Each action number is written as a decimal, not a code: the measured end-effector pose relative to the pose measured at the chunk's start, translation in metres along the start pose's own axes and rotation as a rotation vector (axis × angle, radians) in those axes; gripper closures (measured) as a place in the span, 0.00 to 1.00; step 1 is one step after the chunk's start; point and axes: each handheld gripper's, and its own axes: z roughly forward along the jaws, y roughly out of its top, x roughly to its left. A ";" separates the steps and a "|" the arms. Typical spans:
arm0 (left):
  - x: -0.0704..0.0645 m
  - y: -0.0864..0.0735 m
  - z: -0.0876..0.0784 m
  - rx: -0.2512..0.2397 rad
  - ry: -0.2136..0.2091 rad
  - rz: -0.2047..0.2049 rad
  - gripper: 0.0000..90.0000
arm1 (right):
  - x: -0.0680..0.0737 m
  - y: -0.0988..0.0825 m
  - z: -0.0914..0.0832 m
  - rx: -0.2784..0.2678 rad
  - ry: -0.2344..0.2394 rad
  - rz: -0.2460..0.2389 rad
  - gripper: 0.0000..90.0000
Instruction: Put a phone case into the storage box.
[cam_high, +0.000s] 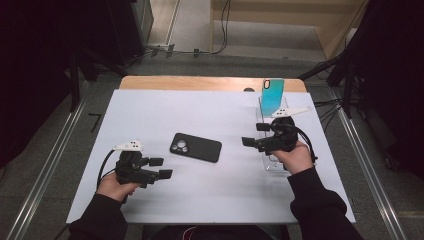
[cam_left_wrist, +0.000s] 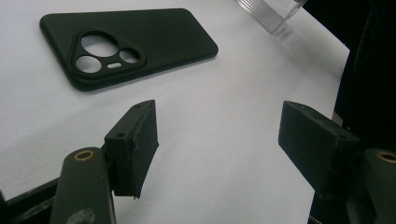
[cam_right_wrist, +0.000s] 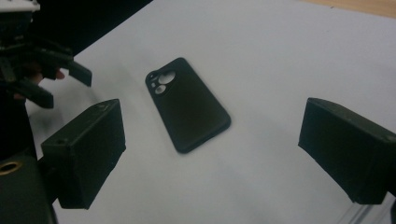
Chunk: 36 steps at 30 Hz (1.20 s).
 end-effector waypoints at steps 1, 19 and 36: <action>0.000 0.000 0.000 -0.004 -0.002 -0.001 0.32 | 0.002 -0.001 0.001 0.003 0.010 -0.008 0.06; 0.001 0.000 -0.001 0.000 0.014 0.008 0.32 | 0.030 -0.017 0.024 0.041 0.154 -0.080 0.06; -0.002 -0.005 -0.006 -0.006 0.021 0.004 0.32 | 0.040 0.008 0.063 0.063 0.224 -0.152 0.06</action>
